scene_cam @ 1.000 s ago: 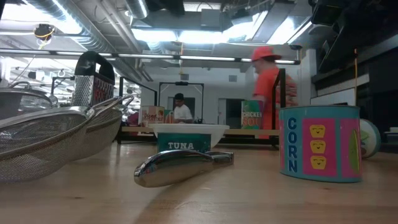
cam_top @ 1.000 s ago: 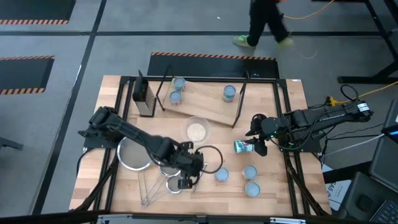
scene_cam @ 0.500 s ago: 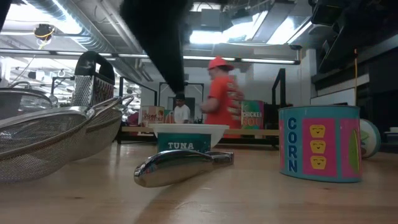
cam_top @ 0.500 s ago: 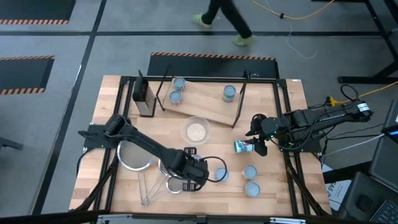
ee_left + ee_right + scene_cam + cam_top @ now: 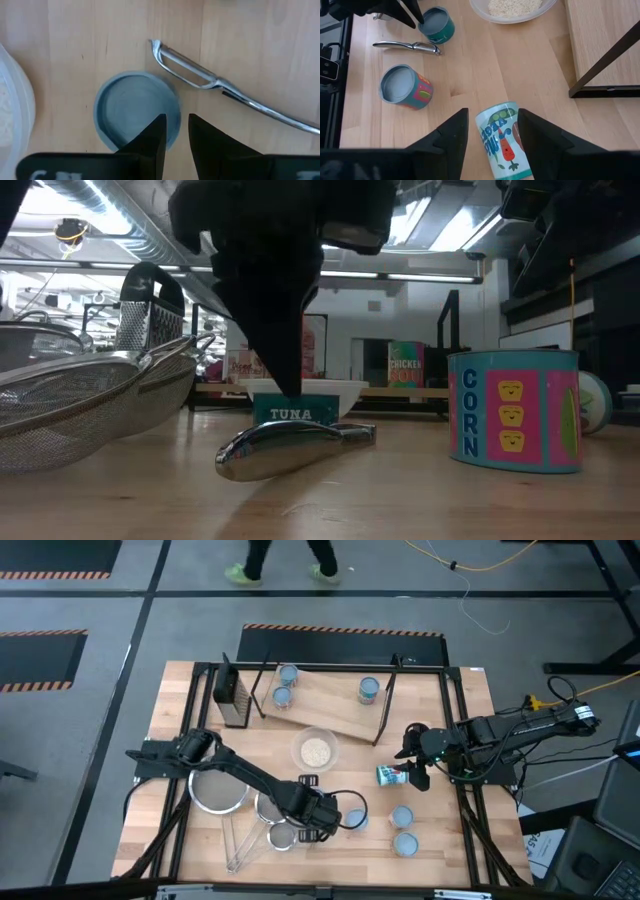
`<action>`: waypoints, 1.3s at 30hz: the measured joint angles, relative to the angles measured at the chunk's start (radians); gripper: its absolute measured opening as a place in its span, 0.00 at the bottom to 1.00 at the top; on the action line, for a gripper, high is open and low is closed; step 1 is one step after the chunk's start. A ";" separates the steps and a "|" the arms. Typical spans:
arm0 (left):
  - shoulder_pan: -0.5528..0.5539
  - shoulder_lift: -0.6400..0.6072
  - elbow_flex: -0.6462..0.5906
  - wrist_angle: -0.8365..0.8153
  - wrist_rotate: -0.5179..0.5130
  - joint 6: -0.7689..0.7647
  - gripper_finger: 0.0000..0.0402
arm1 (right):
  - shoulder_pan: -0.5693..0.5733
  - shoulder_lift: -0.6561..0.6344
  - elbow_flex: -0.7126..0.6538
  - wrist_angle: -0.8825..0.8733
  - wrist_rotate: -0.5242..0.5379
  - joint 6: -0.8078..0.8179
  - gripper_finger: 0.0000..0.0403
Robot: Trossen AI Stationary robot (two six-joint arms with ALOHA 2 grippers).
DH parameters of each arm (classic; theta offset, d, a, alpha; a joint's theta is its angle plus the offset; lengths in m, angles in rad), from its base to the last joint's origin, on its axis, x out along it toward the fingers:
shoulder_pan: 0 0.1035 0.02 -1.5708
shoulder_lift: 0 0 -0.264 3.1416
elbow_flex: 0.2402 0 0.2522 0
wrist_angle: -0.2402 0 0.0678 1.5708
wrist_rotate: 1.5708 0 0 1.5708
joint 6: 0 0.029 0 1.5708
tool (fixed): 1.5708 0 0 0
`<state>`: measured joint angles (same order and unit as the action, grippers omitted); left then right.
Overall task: Pick and place cans onto a shelf
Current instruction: Put the canned tuna fish on the shelf
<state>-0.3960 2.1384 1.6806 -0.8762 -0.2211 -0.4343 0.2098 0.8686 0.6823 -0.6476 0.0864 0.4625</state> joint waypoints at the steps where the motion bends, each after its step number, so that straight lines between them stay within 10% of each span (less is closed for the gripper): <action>1: 0.002 0.000 0.000 -0.001 -0.002 0.000 0.18 | 0.000 0.000 0.000 0.000 0.000 0.000 0.43; 39: 0.001 -0.008 0.053 -0.008 0.031 0.164 0.01 | 0.000 0.000 0.000 0.000 0.000 0.000 0.43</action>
<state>-0.3946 2.1307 1.7338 -0.8840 -0.1898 -0.2701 0.2100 0.8684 0.6823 -0.6479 0.0864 0.4625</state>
